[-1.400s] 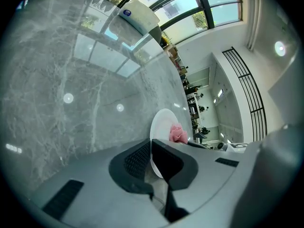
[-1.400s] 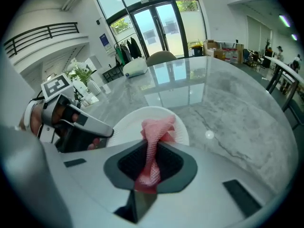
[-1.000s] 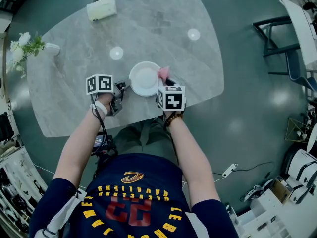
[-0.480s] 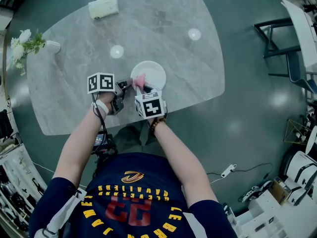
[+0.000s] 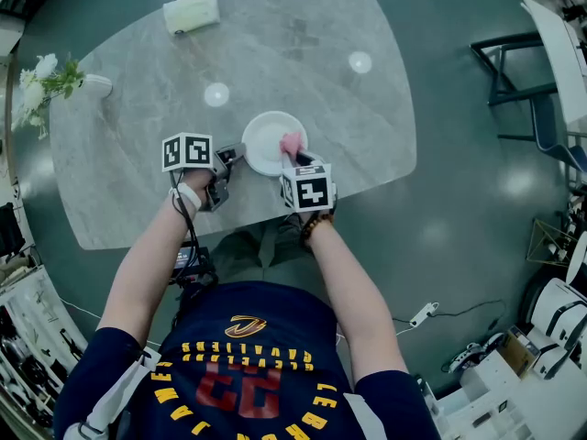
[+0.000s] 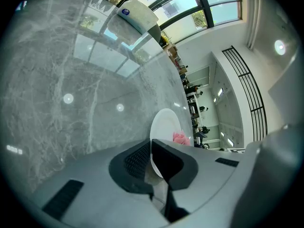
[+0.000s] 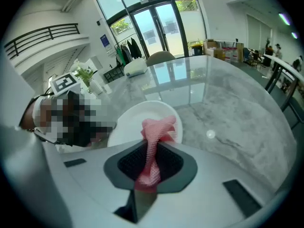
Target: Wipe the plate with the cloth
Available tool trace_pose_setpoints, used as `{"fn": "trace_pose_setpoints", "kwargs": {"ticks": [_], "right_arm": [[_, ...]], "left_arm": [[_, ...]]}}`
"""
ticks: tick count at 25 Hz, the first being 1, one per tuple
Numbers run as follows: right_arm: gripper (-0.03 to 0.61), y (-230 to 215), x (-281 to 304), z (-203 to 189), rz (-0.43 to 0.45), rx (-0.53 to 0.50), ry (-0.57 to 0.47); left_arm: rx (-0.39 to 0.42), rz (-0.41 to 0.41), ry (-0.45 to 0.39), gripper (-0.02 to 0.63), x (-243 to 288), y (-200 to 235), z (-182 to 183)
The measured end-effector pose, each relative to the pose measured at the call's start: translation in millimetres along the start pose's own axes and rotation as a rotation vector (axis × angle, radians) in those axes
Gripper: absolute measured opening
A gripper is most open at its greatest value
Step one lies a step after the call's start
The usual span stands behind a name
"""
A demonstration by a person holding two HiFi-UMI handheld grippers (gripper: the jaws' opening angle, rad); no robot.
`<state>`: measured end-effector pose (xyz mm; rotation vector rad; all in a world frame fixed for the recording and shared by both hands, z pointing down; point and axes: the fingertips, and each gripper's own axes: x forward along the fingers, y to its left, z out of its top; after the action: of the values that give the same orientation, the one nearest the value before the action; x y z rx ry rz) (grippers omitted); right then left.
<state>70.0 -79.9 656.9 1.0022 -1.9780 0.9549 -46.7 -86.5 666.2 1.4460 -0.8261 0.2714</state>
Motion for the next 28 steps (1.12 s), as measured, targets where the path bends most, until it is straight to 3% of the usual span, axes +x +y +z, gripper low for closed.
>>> {"fn": "trace_pose_setpoints", "kwargs": {"ticks": [9, 14, 21, 28], "right_arm": [[0.046, -46.1, -31.3, 10.9, -0.095, 0.106, -0.096], [0.046, 8.3, -28.0, 12.2, -0.001, 0.031, -0.117], [0.046, 92.5, 12.0, -10.7, 0.128, -0.121, 0.005], [0.046, 74.9, 14.9, -16.2, 0.106, -0.142, 0.012]], "left_arm": [[0.002, 0.01, 0.002, 0.015, 0.2, 2.9, -0.1], [0.002, 0.014, -0.004, 0.015, 0.3, 4.4, 0.7], [0.005, 0.015, -0.005, 0.015, 1.5, 3.8, 1.2], [0.024, 0.008, 0.007, 0.015, 2.8, 3.2, 0.6]]}}
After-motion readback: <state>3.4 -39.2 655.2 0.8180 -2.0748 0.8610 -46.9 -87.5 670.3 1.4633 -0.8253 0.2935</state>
